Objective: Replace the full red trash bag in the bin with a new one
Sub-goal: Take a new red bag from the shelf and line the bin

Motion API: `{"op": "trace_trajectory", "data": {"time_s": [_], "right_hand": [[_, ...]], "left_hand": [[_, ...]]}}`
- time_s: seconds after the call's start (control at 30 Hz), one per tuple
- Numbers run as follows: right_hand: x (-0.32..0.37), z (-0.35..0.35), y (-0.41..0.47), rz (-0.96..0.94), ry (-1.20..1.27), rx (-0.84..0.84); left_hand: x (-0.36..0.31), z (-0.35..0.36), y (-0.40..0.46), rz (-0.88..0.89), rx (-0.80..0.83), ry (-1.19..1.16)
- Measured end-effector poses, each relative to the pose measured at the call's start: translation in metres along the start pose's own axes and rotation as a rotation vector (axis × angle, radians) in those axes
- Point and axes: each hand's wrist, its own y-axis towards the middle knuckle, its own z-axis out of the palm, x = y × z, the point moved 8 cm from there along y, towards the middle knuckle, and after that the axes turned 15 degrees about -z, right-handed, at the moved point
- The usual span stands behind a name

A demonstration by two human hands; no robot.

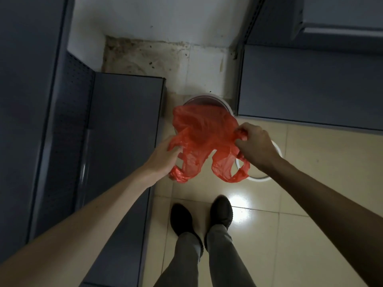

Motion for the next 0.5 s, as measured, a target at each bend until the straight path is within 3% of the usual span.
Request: {"op": "trace_trajectory", "data": {"time_s": [0.3,0.5], "right_hand": [[-0.014,-0.015,-0.021,0.083,0.058,-0.076],[-0.017,-0.016,-0.018,0.074,0.022,-0.079]], "left_hand": [[-0.002,0.037,-0.010,-0.113,0.096,-0.115],[0.001,0.025,0.005,-0.124,0.001,-0.085]]}}
